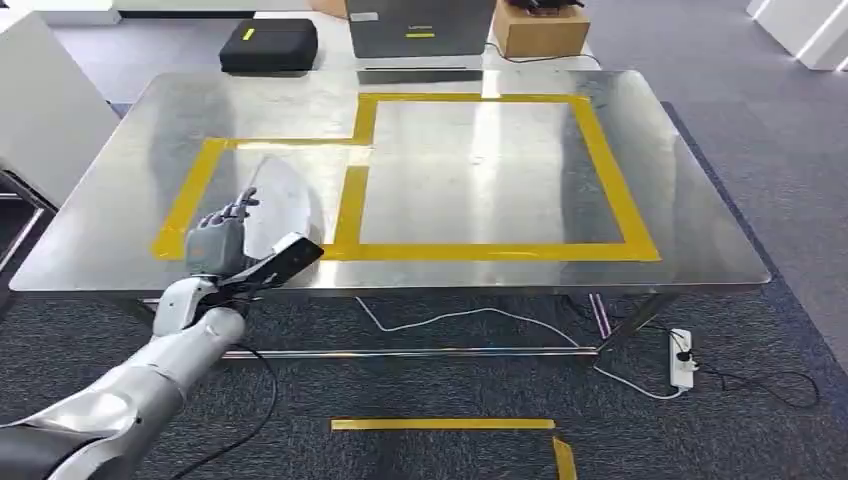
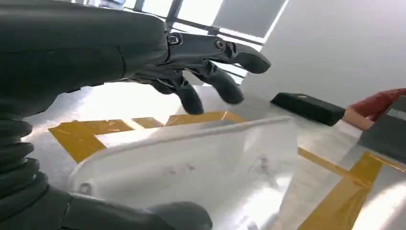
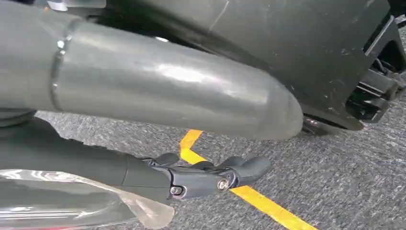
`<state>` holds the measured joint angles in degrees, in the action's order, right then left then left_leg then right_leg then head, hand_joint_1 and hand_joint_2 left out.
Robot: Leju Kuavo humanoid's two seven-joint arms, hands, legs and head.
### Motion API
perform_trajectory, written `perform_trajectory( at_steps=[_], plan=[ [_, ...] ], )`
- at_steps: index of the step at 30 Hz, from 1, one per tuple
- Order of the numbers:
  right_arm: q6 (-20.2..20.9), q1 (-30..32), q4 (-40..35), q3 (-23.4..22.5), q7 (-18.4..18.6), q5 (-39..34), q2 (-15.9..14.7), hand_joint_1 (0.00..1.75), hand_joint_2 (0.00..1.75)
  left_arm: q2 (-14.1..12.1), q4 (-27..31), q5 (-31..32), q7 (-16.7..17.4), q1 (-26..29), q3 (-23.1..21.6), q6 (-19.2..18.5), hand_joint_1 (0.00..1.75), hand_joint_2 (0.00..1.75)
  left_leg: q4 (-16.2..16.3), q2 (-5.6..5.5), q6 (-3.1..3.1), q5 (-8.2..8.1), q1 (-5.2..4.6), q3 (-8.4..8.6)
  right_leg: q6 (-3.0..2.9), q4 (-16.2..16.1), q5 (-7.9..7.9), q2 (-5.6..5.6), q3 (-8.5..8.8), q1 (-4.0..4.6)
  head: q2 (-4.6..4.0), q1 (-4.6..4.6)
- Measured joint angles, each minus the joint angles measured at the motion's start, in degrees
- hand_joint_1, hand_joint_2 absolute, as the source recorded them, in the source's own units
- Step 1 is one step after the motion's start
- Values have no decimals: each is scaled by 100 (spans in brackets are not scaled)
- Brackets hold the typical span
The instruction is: Take the parts from the cabinet and place them on the table.
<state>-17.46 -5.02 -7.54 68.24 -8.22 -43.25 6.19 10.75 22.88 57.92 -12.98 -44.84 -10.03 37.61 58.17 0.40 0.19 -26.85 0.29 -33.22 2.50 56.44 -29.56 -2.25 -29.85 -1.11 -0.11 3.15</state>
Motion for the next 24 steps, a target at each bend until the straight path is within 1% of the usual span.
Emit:
perform_trajectory(
  at_steps=[3,7,24],
  plan=[
    [0,-1,0,7,0,-2,0,0,0,7,-26,-236,-81,6,2,-24,0,0,0,0,0,0,0,0,0,0,0,-1,0,0,0,0],
    [0,-1,0,11,11,-15,0,0,0,28,-28,-428,-92,2,7,-20,0,0,0,0,0,0,0,0,0,0,0,-1,0,0,0,0],
    [13,-7,0,11,17,-15,0,0,0,109,-28,-550,-184,-18,7,-4,0,0,0,0,0,0,0,0,0,0,0,-1,0,0,0,-2]
  ],
)
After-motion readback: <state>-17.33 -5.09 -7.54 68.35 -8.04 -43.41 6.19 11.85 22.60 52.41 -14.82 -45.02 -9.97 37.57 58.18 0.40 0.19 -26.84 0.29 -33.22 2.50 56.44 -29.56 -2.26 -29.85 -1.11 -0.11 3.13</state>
